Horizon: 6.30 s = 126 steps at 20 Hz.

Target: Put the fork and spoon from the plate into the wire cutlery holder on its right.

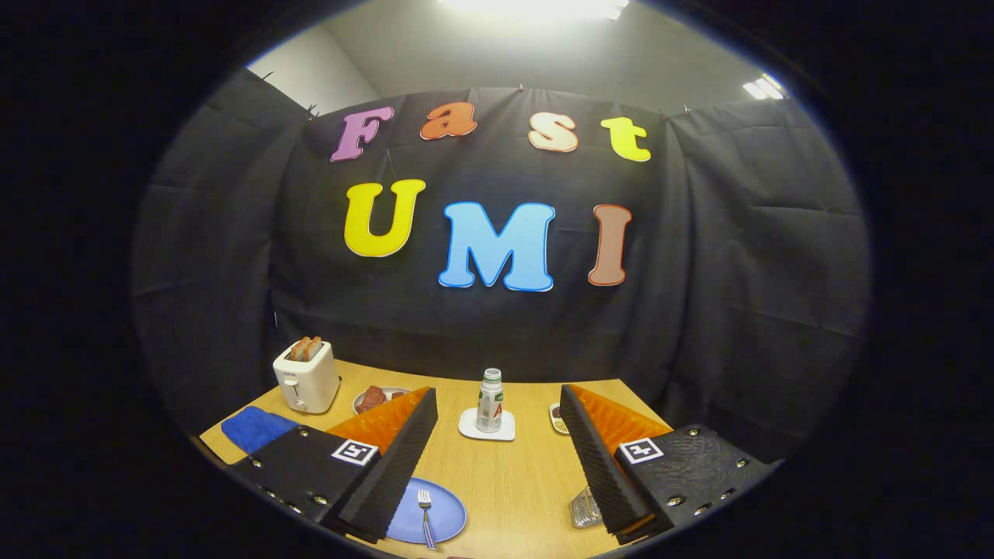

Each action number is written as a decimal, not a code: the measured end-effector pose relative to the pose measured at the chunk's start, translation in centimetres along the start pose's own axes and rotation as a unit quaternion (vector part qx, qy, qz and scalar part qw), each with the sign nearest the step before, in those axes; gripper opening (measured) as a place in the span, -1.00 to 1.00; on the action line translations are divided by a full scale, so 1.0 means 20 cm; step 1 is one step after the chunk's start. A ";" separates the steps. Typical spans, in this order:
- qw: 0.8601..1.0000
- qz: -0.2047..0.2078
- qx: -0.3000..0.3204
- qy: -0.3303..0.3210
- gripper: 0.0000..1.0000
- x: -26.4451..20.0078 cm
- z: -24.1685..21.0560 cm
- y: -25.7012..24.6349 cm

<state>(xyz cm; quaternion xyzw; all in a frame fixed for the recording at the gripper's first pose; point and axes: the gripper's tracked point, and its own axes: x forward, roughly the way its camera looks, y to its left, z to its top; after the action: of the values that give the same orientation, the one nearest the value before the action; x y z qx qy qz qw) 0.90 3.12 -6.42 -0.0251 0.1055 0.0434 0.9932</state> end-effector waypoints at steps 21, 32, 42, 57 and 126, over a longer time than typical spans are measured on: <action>0.949 0.110 -0.075 0.287 0.95 0.12 -1.02 0.39; 0.893 0.126 -0.096 0.422 -0.18 0.11 -1.39 0.45; 0.856 0.120 -0.122 0.488 -0.18 0.11 -1.51 0.47; 0.813 0.134 -0.175 0.539 -0.98 0.20 -1.50 0.45; 0.590 0.063 -0.137 0.793 -0.82 0.15 -1.17 -0.99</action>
<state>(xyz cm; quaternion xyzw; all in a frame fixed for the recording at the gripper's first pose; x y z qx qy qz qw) 0.79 -17.72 -29.02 -0.1785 0.8457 0.0829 0.4960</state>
